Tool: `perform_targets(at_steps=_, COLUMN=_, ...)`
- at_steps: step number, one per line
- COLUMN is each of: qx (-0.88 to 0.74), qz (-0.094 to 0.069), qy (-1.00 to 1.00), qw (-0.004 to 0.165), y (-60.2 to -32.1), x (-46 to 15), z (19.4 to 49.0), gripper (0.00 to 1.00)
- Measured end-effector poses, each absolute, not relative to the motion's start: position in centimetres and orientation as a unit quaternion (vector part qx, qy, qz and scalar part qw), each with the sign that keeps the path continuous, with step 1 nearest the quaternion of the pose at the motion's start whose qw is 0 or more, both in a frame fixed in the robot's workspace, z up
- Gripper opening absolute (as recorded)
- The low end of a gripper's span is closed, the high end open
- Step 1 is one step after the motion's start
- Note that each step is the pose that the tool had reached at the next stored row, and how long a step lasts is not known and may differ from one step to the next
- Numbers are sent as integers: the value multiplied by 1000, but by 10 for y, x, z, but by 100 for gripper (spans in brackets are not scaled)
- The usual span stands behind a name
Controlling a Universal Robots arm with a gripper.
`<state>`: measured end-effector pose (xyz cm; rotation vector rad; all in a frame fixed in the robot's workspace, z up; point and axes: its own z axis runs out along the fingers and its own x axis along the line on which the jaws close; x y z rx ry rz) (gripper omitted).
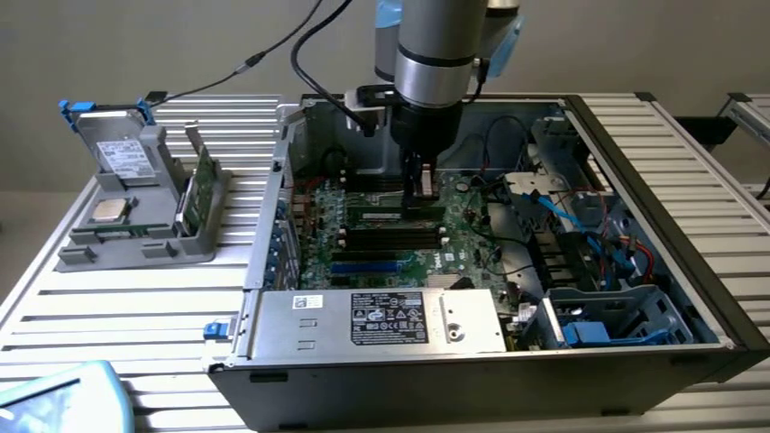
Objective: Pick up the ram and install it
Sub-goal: 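Insert the ram into the slot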
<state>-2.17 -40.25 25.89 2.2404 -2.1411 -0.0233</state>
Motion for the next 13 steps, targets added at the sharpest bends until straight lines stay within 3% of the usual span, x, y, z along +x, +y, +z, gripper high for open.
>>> perform_targets(at_steps=13, qx=723, qz=-4, qy=-691, qw=24, y=-402, x=-24, z=241, gripper=14)
